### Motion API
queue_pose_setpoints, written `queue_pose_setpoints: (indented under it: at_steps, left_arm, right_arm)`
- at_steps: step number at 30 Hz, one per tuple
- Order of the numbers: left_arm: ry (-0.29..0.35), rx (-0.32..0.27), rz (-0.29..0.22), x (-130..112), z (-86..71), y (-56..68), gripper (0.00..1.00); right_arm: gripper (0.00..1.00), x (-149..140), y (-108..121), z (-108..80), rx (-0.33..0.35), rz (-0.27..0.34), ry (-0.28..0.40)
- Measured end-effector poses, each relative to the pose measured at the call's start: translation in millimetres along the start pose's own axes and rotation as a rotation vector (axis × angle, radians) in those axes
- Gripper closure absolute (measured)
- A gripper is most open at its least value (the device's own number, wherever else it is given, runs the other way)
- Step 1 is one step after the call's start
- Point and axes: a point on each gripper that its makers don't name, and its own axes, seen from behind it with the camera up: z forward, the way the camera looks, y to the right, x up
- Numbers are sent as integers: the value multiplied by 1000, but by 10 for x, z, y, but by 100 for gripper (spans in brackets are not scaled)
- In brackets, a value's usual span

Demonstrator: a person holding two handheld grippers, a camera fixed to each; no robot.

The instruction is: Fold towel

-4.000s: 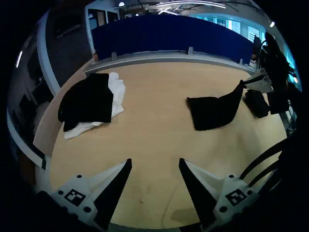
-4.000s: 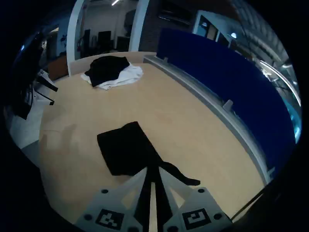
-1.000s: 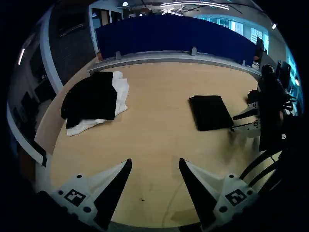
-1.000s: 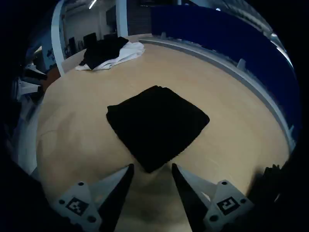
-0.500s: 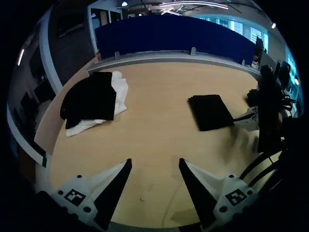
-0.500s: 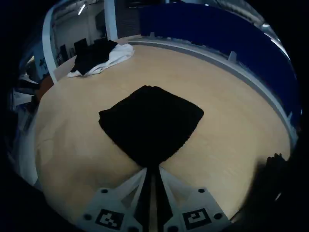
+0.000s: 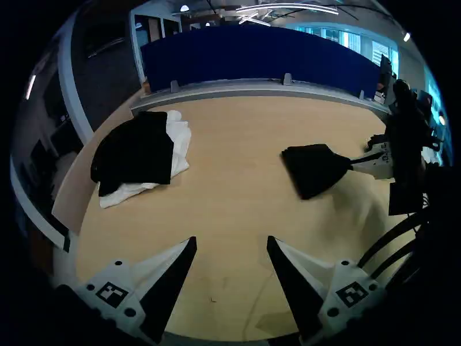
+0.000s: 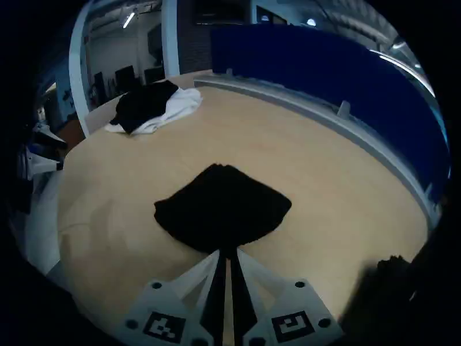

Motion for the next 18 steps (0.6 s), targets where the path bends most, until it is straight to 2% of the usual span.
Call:
queue_pose_setpoints:
  at_steps: [9,18]
  left_arm:
    - [34,0,-3,129,-57,-27,10]
    - [58,2,-4,215,-94,-57,10]
  right_arm:
    - [95,814,184,-324,-19,-76,123]
    - [95,1205,380,-599,-49,-96,183]
